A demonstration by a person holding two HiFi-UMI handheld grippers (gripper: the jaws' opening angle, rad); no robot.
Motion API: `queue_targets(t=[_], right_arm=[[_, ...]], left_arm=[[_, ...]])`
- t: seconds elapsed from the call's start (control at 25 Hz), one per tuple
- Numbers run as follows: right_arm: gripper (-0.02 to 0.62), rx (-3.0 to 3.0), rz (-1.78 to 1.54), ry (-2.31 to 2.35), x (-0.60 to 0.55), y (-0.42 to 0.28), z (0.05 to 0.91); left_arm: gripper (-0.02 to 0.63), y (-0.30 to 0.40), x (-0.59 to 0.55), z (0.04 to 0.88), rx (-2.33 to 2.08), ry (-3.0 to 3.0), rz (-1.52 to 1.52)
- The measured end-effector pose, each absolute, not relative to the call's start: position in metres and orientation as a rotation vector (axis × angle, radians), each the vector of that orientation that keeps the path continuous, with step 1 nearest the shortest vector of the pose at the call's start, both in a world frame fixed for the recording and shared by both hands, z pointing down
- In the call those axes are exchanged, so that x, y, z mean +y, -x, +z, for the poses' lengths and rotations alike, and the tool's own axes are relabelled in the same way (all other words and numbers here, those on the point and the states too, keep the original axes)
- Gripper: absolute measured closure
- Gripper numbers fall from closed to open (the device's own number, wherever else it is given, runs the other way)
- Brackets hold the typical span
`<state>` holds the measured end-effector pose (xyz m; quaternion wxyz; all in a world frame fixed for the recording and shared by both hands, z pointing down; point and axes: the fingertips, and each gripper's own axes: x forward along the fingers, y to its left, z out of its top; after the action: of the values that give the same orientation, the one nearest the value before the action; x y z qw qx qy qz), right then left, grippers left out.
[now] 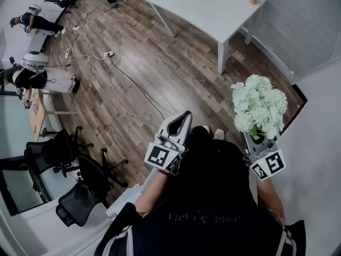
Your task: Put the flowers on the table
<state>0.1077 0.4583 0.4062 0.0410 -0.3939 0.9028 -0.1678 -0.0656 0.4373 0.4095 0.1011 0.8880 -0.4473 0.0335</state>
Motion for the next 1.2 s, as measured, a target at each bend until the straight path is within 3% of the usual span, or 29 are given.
queue_targets(t=[0.52,1.2], right_arm=[[0.552,2.77,-0.531,1.226,0.394,-0.116,0.423],[0.552,2.715,-0.698,1.229,0.222,-0.041,0.417]], left_arm=[[0.583,0.09,0.381,0.418,-1.408,-2.587,0.039],[0.583,0.128,0.194,0.423,-1.227,-2.584,0.022]])
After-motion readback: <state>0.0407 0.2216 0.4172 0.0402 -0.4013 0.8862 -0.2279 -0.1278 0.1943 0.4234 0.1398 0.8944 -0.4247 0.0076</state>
